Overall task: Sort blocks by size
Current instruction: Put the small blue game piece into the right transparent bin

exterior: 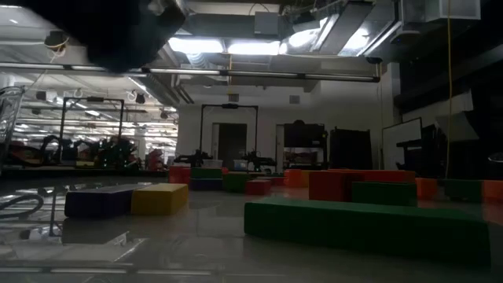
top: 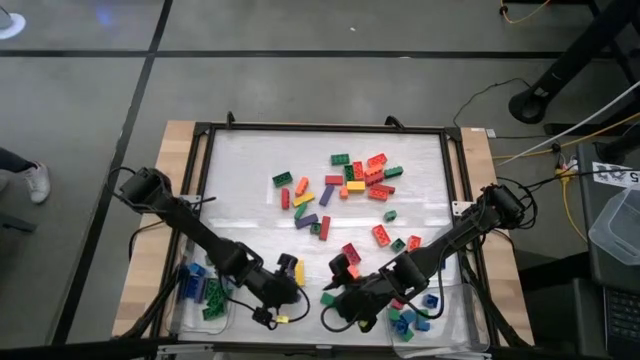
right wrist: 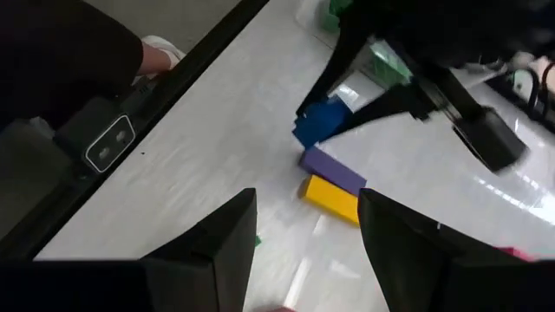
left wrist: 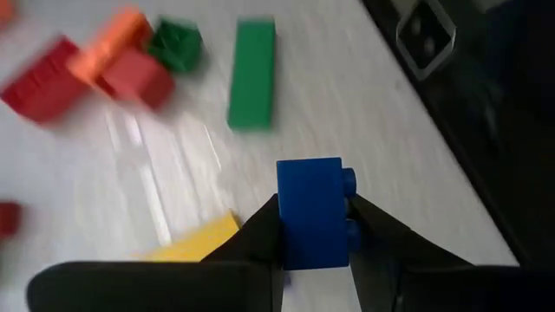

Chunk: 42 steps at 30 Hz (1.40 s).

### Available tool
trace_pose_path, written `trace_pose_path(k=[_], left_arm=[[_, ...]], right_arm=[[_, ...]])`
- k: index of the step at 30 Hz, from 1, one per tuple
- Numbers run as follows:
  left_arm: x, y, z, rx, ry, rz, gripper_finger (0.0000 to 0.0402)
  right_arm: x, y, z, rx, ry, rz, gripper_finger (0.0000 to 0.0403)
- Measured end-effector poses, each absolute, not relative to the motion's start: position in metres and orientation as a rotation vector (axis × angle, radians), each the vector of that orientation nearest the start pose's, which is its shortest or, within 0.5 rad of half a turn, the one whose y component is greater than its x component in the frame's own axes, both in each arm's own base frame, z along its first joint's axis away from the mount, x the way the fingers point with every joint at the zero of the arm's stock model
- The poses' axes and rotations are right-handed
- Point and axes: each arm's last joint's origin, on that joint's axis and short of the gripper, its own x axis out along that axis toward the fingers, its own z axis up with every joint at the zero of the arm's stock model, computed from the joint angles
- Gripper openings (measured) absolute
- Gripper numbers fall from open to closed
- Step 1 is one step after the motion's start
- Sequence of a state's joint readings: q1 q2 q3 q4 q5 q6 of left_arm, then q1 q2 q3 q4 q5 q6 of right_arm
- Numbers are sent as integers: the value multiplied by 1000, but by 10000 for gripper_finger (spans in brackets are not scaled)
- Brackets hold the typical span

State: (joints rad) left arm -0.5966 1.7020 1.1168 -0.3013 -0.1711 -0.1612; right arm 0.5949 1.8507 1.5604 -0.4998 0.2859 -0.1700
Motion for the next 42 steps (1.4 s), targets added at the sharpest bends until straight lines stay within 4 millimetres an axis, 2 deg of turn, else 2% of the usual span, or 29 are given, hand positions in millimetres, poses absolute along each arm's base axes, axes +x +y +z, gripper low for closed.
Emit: trace_pose_path(k=[5,12,19,25,33,39,42], left_arm=[[308,-192,225,160,795,-318,89],[323,-184,247,88,747,-345,79],[336,-174,266,23,707,-391,90],[343,-167,276,-22,677,-434,79],[344,-154,291,-71,623,-431,89],[343,-149,298,-80,600,-429,85],[343,-148,298,-75,604,-431,96]], right_arm=[[348,226,279,-574,649,386,202],[349,226,281,-713,601,417,202],[351,227,284,-830,544,447,202],[352,225,285,-927,539,356,202],[349,228,289,-964,523,318,201],[348,231,291,-1002,509,242,167],[348,231,291,-1021,502,245,146]])
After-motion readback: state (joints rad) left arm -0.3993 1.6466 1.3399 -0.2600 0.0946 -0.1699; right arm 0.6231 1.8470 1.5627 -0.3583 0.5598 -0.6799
